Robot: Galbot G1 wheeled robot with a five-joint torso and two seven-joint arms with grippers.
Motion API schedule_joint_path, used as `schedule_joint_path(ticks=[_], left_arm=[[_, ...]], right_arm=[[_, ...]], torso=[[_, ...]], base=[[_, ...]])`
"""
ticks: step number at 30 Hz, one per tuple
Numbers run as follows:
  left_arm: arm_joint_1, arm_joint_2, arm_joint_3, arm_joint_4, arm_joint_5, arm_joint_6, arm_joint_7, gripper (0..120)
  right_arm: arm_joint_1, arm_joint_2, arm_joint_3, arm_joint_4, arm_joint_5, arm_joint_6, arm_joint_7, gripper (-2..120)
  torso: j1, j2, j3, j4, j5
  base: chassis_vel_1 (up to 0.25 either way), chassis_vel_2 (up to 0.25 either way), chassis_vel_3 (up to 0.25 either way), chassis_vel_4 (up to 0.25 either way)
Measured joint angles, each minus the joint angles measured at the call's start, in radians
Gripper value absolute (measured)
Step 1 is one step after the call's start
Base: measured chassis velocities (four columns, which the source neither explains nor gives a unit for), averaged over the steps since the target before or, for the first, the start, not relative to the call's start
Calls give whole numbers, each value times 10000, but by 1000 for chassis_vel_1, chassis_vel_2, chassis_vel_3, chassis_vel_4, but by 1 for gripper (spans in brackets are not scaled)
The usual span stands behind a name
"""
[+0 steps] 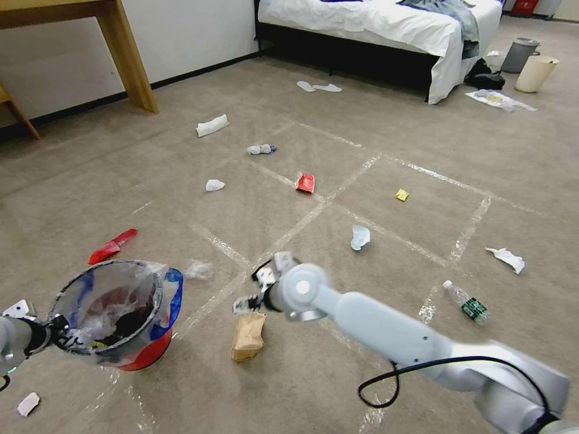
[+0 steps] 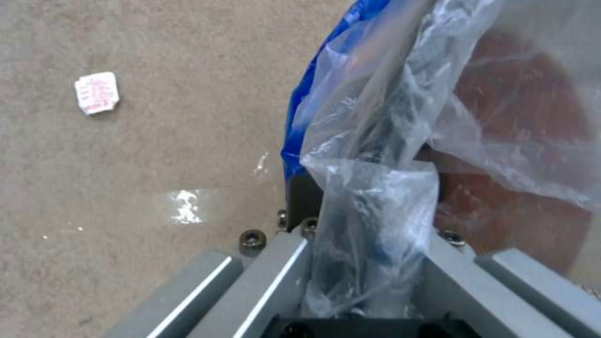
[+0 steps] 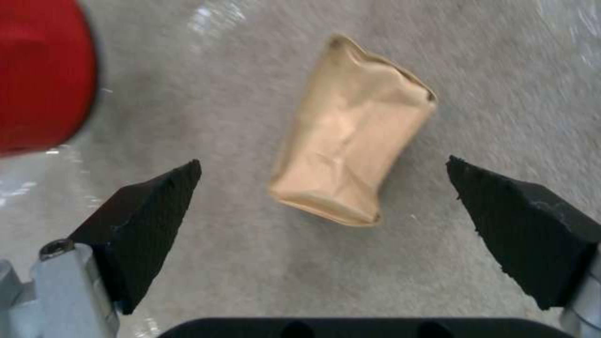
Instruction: Pick up the trash bin and place the garbage on the floor into it.
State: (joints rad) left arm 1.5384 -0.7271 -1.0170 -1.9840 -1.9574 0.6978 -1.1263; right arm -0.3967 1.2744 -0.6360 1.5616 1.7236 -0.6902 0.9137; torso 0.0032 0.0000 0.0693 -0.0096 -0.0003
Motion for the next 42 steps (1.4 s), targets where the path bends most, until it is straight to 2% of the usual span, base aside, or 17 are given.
schedule_joint_path(ticks=[5, 10, 23, 26, 42], left_arm=[[78, -137, 83, -41, 264, -16, 76, 0], [83, -225, 257, -71, 487, -40, 89, 0], [178, -291, 387, -146, 755, -48, 197, 0], [30, -329, 563, -157, 788, -43, 238, 0], [-26, -107, 699, 17, 825, -25, 337, 0]], right_arm=[[-203, 250, 41, -523, -126, -37, 531, 100], [-479, 316, 297, -808, 399, -378, 731, 100], [-1026, 288, 326, -444, 388, -500, 1130, 100], [-1187, 189, 362, -320, 270, -478, 1300, 100], [-1399, 669, 820, -989, 105, -413, 1132, 100]], torso=[[-1, 0, 0, 0, 0], [-1, 0, 0, -1, 1], [-1, 0, -1, 0, 3], [-1, 0, -1, -1, 3], [-1, 0, 0, 0, 3]], base=[[0, 0, 0, 0], [0, 0, 0, 0], [0, 0, 0, 0], [0, 0, 0, 0], [0, 0, 0, 0]])
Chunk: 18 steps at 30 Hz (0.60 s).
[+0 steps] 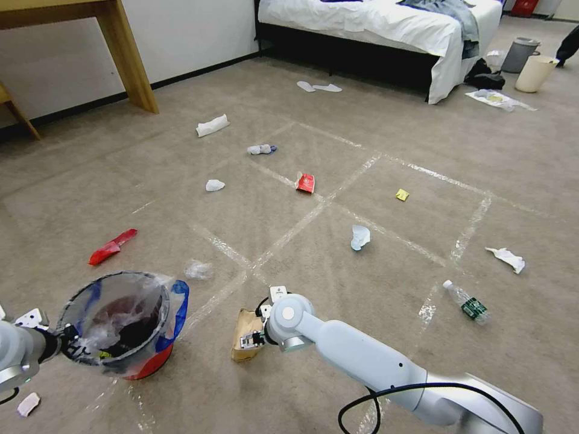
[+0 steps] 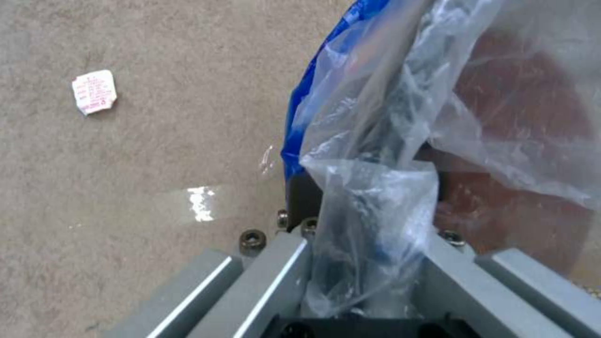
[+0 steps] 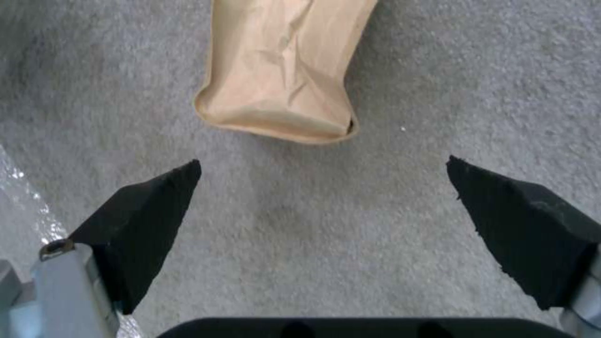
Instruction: Pick up the trash bin and place the garbage on the floor into it.
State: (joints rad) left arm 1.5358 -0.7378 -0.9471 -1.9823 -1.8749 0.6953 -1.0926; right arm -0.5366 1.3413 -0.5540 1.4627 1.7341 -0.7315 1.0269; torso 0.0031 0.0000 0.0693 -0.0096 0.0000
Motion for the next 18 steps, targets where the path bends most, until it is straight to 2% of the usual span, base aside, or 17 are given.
schedule_joint_path(ticks=[8, 13, 18], left_arm=[[-91, -25, 125, 65, 25, -21, -2, 0], [-249, 54, 203, 123, -5, -73, -46, 0], [-274, 77, 255, 131, -14, -97, -61, 0]], right_arm=[[448, 373, 278, -702, -230, -1, -560, 100], [915, 876, 476, -1437, -375, -30, -1196, 100], [1057, 1368, 595, -1986, -668, -35, -1318, 100]], torso=[[1, 0, 0, 0, -1], [1, 0, 0, -1, -1], [1, 0, 0, 0, -1]], base=[[0, 0, 0, 0], [0, 0, 0, 0], [0, 0, 0, 0]])
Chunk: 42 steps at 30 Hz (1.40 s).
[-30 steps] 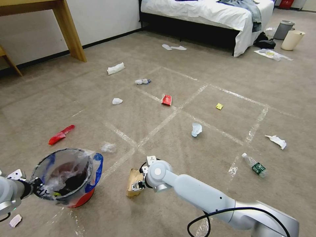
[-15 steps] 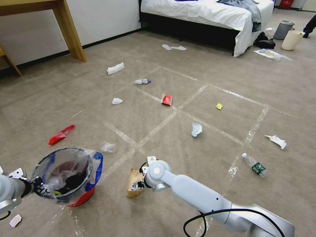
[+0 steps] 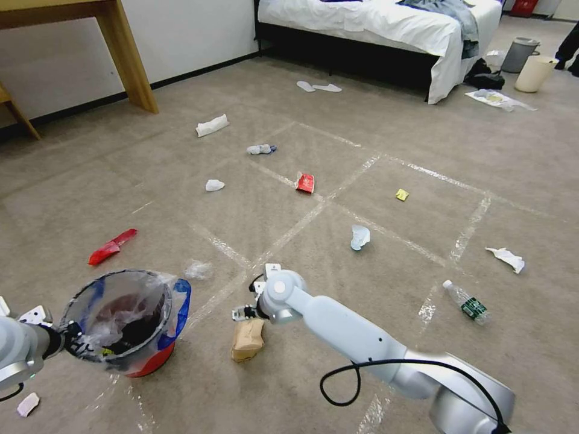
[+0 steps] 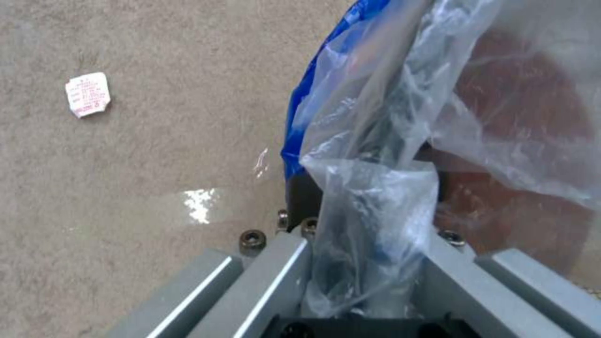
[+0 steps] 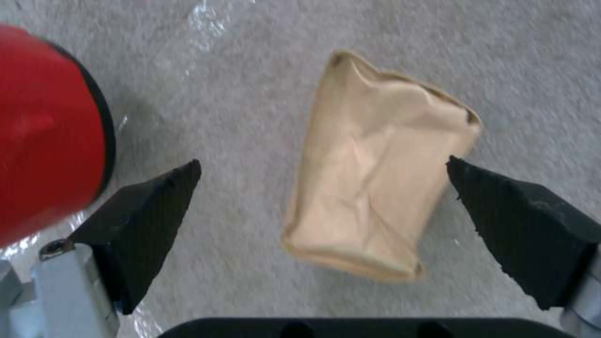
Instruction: Pick up the trash bin and place the garbage on the floor into it.
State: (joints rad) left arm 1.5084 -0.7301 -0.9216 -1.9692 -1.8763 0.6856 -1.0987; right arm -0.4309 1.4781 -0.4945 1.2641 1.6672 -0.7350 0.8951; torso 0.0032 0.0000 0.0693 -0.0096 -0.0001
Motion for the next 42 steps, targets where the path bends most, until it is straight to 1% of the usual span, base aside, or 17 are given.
schedule_joint_path(ticks=[1, 2, 5, 12, 17, 20, 30, 36, 42], left_arm=[[4, -8, 7, -14, 1, -4, -9, 0], [4, -8, 7, -14, 1, -4, -9, 0], [53, -28, 10, -39, 8, -9, -10, 0], [93, -1, 10, -88, 16, -24, -12, 0], [41, 33, 105, -138, 14, -59, -48, 0], [17, 39, 131, -151, 5, -68, -76, 0], [-136, 167, 134, -286, -450, -138, -338, 0], [-117, 171, -13, -330, -669, -145, -399, 0], [-108, 133, -35, -375, -708, -145, -409, 0]], right_arm=[[71, 186, 31, -329, -238, 18, -97, 100], [71, 186, 31, -329, -238, 18, -97, 100], [193, 429, 146, -987, -578, 46, -422, 100], [148, 574, 280, -1536, -963, 102, -571, 100], [79, 608, 526, -1915, -1189, 130, -619, 100], [58, 625, 613, -2025, -1270, 170, -616, 100], [-280, 596, 897, -2024, -1336, 190, -540, 100], [-370, 838, 1074, -2212, -1426, 174, -541, 100], [-450, 1041, 1235, -2375, -1376, 108, -575, 100]], torso=[[0, 0, 0, 1, -1], [0, 0, 0, 1, -1], [0, 0, 0, 0, 0], [0, 0, 0, 0, 0], [0, -1, 0, -1, 1], [0, 0, 0, -1, 1], [0, -1, 0, -1, 1], [0, 0, 0, 0, 1], [0, 0, 0, 0, 1]], base=[[0, 0, 0, 0], [0, 0, 0, 0], [0, 0, 0, 0], [0, 0, 0, 0], [0, 0, 0, 0], [0, 0, 0, 0], [0, 0, 0, 0], [0, 0, 0, 0], [0, 0, 0, 0]])
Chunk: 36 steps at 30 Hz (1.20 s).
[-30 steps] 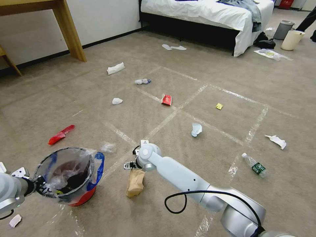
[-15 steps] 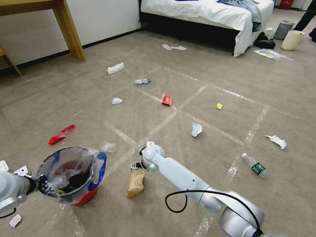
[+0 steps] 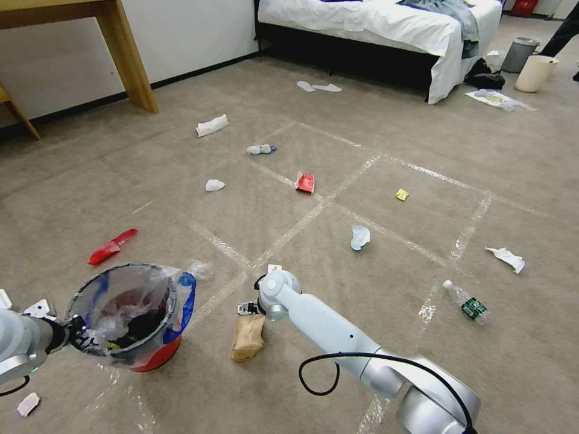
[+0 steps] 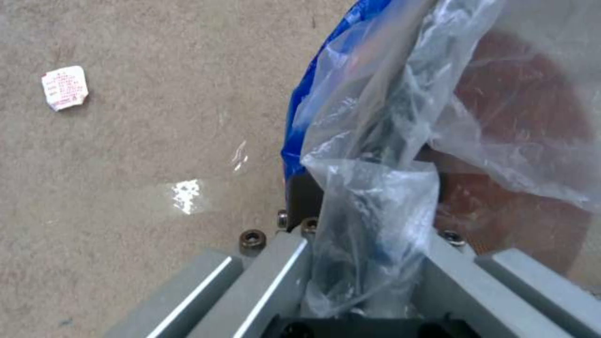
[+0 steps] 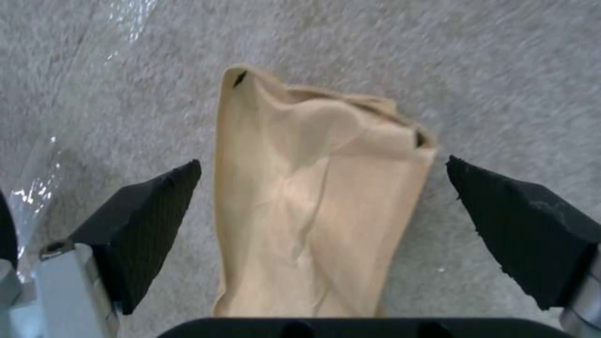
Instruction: Pick up the trash bin and place the garbage on the floor into it.
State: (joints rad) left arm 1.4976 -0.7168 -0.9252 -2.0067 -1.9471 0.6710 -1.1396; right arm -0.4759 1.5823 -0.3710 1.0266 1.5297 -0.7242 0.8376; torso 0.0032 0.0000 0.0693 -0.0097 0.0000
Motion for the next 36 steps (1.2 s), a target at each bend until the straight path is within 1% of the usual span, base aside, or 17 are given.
schedule_joint_path(ticks=[5, 10, 18, 36], left_arm=[[-10, -22, 42, 0, 32, 0, 1, 0], [-37, -19, 93, 2, 50, 0, 7, 0], [-173, -48, 305, 12, 144, -13, 8, 0], [-223, -56, 380, 13, 241, -60, 26, 0]], right_arm=[[-20, 260, 200, -339, -162, 10, -50, 100], [-19, 272, 349, -533, -230, 9, -102, 100], [-181, 271, 796, -953, -535, 93, -232, 100], [-441, 264, 995, -1166, -669, 45, -429, 100]], torso=[[0, 0, 0, 3, 0], [0, 0, 0, 0, 0], [0, 0, 0, 0, 0], [0, 0, 0, 0, 1]], base=[[0, 0, 0, 0], [0, 0, 0, 0], [0, 0, 0, 0], [0, 0, 0, 0]])
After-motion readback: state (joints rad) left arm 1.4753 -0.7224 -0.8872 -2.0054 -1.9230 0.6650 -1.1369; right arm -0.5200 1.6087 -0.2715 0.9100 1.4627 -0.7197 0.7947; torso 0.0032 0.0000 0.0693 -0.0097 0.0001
